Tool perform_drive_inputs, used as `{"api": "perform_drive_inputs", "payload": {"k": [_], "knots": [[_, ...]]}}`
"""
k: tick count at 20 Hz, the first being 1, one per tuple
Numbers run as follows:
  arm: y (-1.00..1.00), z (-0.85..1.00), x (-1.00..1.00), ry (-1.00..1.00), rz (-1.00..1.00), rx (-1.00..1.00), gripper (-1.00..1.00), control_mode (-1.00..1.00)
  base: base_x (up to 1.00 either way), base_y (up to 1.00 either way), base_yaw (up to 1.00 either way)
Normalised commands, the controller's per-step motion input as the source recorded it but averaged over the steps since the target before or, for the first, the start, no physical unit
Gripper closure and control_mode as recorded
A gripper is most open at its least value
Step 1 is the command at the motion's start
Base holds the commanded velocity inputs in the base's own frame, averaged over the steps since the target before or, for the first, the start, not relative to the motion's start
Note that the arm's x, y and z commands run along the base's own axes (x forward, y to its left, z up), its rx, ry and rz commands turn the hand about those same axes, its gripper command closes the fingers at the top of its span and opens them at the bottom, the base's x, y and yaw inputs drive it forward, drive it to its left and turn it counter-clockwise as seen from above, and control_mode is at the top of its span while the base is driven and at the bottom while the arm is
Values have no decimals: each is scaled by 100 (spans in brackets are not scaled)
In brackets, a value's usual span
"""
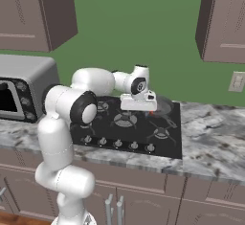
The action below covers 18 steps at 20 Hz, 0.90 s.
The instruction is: Put the carrot and eggplant in the pan. Then turn on the rear right burner and set the heat to medium.
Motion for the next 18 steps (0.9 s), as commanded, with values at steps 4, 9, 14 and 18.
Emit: {"api": "perform_drive_inputs", "payload": {"k": [4, 9, 14, 18], "knots": [[-12, 0, -1, 10, 0, -1, -100, -100, 0, 0, 0], [-20, 0, -12, 9, 0, 0, -100, -100, 0, 0, 0], [-12, 0, -7, 8, 0, 0, -100, -100, 0, 0, 0], [-5, 0, -2, 6, 0, 0, -100, -100, 0, 0, 0]]}}
